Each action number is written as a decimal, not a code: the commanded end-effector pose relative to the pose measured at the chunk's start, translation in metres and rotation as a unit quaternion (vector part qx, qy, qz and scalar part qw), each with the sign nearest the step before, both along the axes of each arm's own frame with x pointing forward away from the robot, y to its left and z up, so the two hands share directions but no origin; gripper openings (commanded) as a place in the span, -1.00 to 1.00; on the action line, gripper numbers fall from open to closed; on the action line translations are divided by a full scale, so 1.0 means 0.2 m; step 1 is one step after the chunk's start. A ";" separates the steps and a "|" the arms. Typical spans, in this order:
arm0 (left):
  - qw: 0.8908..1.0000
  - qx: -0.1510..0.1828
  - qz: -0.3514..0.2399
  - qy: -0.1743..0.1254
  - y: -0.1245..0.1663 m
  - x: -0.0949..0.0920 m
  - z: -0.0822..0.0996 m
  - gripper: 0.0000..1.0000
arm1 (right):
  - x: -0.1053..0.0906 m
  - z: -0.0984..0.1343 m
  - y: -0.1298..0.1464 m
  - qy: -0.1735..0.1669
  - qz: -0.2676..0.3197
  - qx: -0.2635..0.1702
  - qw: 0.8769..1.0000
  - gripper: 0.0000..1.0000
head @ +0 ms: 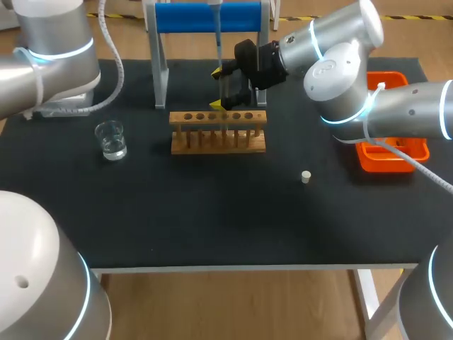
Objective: Invert the test tube, pick up the pipette, mount the tip to pipette, aspirate from beaker and dispense into the tube, eject the tip, return the pipette, and cap with the stopper.
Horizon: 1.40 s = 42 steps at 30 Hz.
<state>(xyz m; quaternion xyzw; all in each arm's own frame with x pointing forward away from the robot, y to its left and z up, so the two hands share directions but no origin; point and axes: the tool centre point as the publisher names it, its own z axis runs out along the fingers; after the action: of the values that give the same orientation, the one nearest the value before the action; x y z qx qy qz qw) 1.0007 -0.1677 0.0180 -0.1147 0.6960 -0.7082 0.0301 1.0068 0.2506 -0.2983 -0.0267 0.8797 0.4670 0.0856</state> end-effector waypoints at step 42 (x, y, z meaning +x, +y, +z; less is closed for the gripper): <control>1.000 -0.001 -0.011 -0.011 -0.03 0.01 -0.03 -1.00 | 0.00 0.00 0.00 0.001 0.001 -0.002 1.000 1.00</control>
<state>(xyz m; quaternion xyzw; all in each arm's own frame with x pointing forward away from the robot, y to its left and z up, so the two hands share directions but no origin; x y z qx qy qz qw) 1.0017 -0.1739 0.0128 -0.1012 0.6977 -0.7085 0.0303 1.0068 0.2506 -0.2983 -0.0267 0.8797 0.4670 0.0856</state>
